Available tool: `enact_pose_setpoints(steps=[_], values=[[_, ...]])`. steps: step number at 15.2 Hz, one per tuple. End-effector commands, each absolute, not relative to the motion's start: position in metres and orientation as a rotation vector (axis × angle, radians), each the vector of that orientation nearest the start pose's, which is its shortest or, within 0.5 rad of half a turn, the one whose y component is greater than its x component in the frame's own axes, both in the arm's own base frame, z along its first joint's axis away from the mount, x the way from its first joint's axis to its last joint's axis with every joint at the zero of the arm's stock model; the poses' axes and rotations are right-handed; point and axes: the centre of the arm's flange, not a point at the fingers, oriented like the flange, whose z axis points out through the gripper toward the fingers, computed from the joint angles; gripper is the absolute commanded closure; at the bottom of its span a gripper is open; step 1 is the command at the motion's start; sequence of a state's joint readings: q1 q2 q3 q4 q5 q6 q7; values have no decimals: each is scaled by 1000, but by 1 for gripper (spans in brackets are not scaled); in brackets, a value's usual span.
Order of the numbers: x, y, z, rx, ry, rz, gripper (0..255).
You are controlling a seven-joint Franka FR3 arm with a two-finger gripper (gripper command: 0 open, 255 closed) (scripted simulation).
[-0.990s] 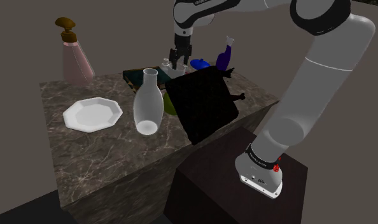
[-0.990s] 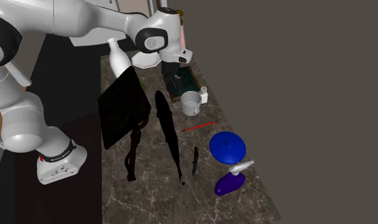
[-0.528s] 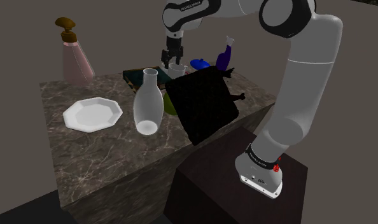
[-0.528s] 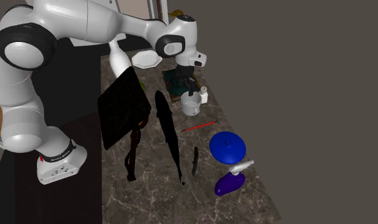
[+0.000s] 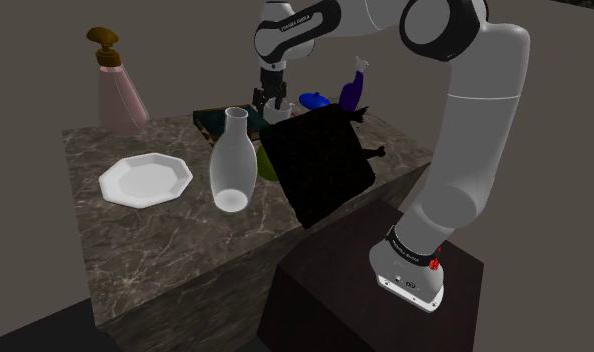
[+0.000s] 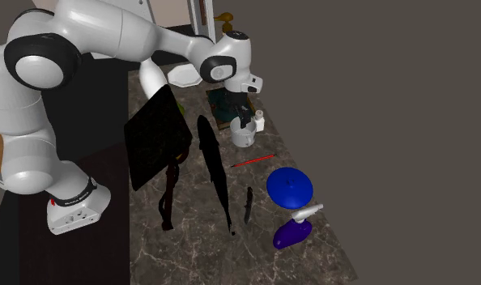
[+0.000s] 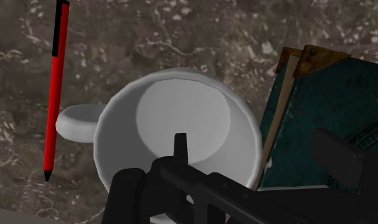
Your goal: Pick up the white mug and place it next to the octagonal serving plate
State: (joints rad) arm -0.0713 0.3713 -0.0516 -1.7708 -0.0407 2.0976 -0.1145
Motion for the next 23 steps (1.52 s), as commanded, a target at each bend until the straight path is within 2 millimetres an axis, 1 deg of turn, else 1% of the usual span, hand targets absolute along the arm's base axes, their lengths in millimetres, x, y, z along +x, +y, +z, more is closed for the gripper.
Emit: enact_pose_setpoints(steps=[1,5,6,15,23], values=[[637,-78,348,-3188,-25,79,0],[637,-78,348,-3188,-25,79,0],[637,-78,348,-3188,-25,79,255],[637,-78,348,-3188,-25,79,255],[637,-78,391,-3188,-25,79,255]])
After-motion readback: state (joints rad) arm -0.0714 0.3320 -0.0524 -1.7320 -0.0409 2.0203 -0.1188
